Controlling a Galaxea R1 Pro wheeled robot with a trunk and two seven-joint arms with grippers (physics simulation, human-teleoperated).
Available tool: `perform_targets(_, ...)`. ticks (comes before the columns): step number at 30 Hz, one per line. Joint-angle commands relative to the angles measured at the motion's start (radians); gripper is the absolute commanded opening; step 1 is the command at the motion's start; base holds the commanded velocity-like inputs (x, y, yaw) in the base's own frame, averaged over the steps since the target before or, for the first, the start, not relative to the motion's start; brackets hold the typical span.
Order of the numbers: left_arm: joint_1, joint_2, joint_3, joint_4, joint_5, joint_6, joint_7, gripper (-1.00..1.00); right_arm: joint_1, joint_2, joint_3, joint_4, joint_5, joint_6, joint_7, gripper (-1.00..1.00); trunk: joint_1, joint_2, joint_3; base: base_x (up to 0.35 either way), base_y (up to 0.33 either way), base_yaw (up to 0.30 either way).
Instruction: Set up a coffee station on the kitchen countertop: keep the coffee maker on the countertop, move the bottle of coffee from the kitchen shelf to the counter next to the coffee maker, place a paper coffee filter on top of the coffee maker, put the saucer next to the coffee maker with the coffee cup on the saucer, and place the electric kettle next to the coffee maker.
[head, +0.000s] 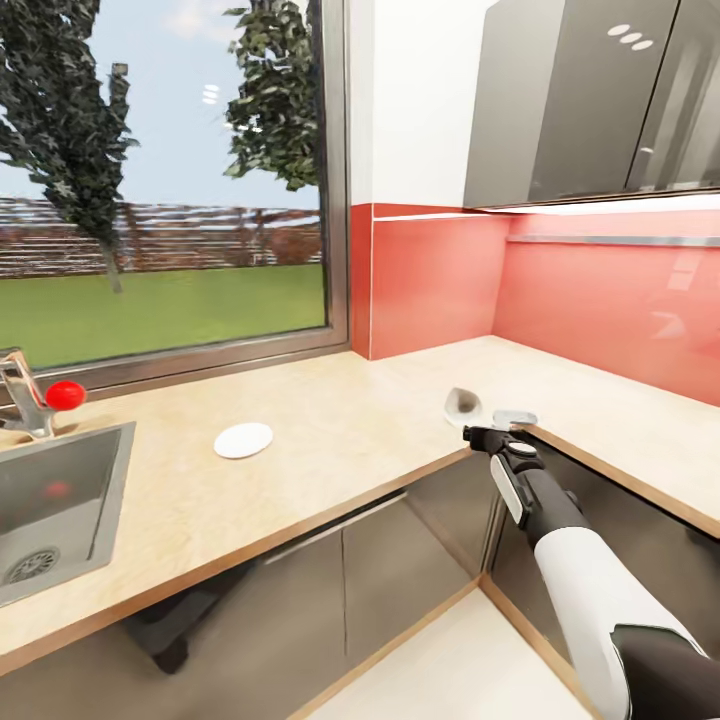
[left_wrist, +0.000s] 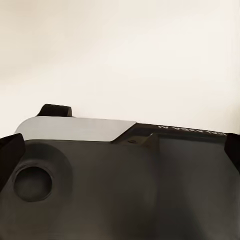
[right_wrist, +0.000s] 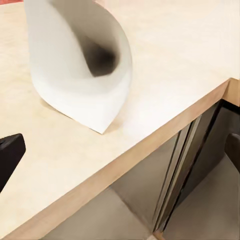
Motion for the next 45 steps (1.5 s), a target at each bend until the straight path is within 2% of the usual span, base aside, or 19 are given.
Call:
perform_targets(1,0.0,-0.001,0.002,-0.002,0.008,-0.001,0.0,1.0,0.0,0.0,0.001,-0.002,0.0,0.006,-0.003,1.0,0.0,0.0,-0.001,0.09,-0.07,0.0)
perform_targets(10,0.0,-0.001,0.002,-0.002,0.008,-0.001,0.0,1.0,0.0,0.0,0.0,-0.001,0.0,0.005,-0.003,1.0,0.0,0.0,-0.001,0.149,-0.121,0.0)
perform_targets(45,0.0,-0.001,0.002,-0.002,0.008,-0.001,0.0,1.0,0.0,0.0,0.001,-0.001,0.001,0.004,-0.002,1.0,0.0,0.0,-0.001,0.09,-0.02,0.0)
